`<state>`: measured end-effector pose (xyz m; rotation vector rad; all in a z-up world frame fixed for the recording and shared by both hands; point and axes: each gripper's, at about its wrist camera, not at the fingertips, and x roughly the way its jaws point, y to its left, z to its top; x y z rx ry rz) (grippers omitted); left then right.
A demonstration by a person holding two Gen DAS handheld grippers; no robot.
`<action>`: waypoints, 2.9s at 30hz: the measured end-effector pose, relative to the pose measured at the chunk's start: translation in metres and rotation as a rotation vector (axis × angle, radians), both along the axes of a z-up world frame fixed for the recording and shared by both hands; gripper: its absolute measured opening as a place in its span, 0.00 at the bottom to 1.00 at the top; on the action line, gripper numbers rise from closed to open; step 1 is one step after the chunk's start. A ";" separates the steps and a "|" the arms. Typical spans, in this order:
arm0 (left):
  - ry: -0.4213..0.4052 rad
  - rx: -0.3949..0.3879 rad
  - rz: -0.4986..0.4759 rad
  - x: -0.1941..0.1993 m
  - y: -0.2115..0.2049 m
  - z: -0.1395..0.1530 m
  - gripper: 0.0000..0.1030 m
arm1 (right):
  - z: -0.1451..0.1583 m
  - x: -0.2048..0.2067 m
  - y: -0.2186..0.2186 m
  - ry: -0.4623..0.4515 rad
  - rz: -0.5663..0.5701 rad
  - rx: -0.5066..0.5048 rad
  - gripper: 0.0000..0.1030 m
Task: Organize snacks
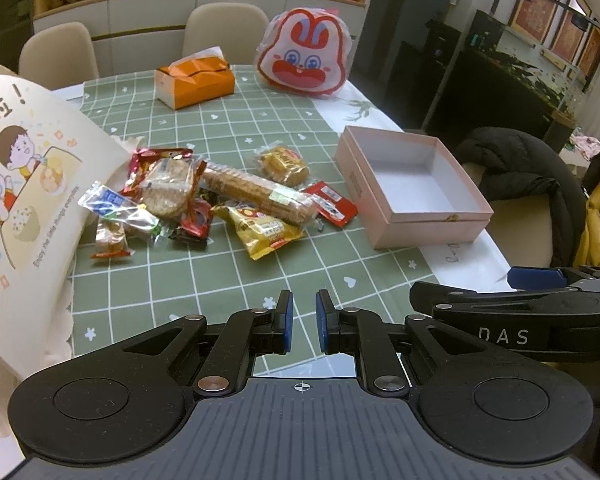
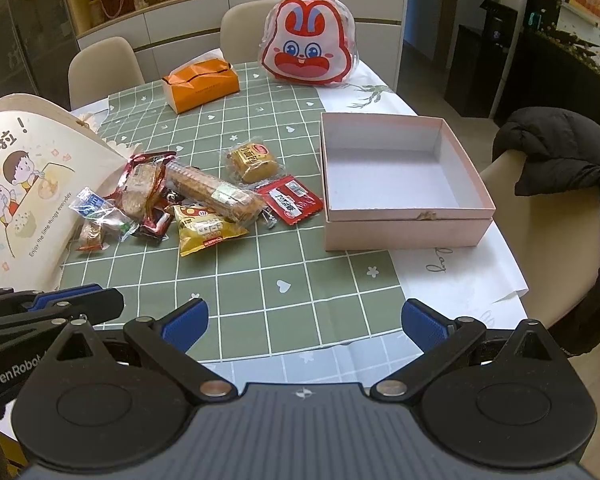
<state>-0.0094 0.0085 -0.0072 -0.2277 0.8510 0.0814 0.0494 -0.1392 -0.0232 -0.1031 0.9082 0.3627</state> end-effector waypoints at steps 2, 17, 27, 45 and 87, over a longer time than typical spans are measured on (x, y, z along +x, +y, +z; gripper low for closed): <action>0.001 -0.003 0.003 0.000 0.000 0.000 0.16 | 0.000 -0.001 0.000 -0.001 0.000 -0.001 1.00; 0.027 -0.015 0.022 -0.001 0.004 -0.005 0.16 | -0.002 0.000 0.003 0.012 0.013 -0.014 1.00; 0.042 -0.020 0.027 0.000 0.005 -0.008 0.16 | -0.004 0.002 0.003 0.015 0.014 -0.020 1.00; 0.078 -0.039 0.073 0.008 0.011 -0.022 0.16 | -0.012 0.008 0.000 0.006 0.034 -0.010 1.00; 0.045 -0.171 0.405 0.062 0.257 -0.119 0.18 | -0.117 0.250 0.360 0.154 0.563 0.012 0.67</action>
